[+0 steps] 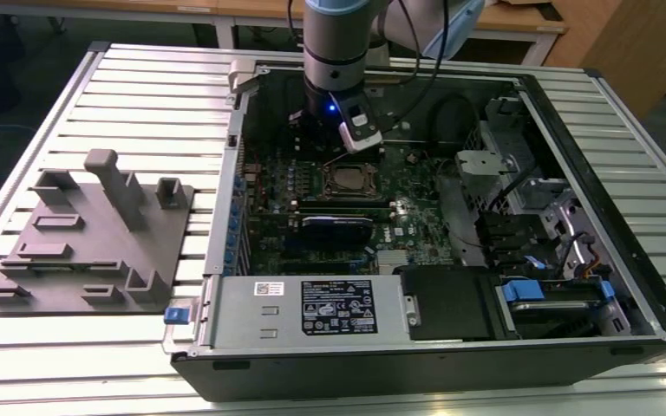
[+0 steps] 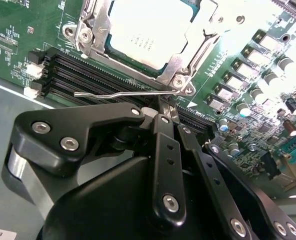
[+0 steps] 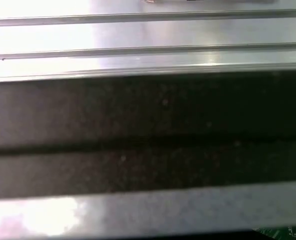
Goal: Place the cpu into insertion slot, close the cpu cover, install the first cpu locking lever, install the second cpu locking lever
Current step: 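Install the first cpu locking lever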
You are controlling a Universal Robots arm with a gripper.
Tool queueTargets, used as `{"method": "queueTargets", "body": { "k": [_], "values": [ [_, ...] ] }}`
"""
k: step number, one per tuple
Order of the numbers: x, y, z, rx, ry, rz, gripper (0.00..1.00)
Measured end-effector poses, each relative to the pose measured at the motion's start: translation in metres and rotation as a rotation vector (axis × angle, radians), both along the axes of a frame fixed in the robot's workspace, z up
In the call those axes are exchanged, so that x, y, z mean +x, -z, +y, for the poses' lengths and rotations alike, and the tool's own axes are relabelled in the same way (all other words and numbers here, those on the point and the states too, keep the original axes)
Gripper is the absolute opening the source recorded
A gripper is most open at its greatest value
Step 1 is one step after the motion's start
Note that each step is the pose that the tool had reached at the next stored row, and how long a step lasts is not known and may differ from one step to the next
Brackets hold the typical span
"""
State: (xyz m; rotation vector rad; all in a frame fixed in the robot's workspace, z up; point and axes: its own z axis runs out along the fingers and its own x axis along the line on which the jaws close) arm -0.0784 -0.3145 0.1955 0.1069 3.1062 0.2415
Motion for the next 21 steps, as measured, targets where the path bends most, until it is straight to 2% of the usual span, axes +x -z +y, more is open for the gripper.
{"method": "queueTargets", "body": {
  "k": [7,10,13,18,21],
  "values": [
    [0.0,0.0008,0.0,-0.0201,0.0,-0.0001,0.11],
    [0.0,0.0008,-0.0001,-0.0218,0.0,0.0002,0.11],
    [0.0,0.0009,-0.0001,-0.0084,0.0,0.0001,0.11],
    [0.0,0.001,0.0001,0.0283,0.0,-0.0001,0.11],
    [0.0,0.0016,0.0,0.0297,0.0,0.0,0.11]
  ]
}}
